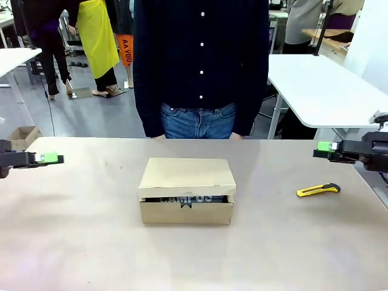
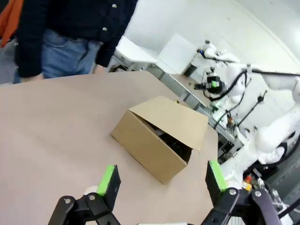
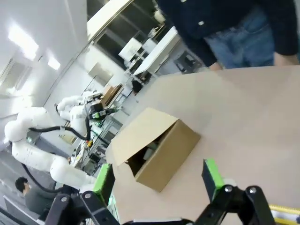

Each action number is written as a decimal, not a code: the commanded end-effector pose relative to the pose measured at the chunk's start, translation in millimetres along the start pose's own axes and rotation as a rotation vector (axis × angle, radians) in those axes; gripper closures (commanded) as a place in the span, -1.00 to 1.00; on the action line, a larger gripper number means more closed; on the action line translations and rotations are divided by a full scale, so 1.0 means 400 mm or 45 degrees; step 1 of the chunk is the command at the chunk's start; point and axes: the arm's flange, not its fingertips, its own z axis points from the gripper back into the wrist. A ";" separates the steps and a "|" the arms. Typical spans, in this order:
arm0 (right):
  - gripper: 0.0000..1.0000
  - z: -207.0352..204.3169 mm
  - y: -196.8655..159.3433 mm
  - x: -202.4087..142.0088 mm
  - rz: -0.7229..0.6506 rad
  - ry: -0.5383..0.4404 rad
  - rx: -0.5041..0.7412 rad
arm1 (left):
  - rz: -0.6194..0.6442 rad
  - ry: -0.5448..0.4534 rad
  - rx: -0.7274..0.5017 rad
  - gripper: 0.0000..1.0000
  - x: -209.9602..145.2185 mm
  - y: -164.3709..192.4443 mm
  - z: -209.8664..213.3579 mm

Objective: Pack the items into the box.
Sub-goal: Close the Mailer Box.

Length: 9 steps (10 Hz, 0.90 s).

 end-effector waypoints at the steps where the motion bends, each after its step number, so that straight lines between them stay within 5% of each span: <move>1: -1.00 -0.026 0.018 0.003 0.021 0.033 0.040 | -0.065 0.034 -0.041 -0.93 0.003 -0.010 -0.042; 9: -1.00 -0.026 0.018 0.003 0.021 0.033 0.040 | -0.065 0.034 -0.041 -0.93 0.003 -0.010 -0.042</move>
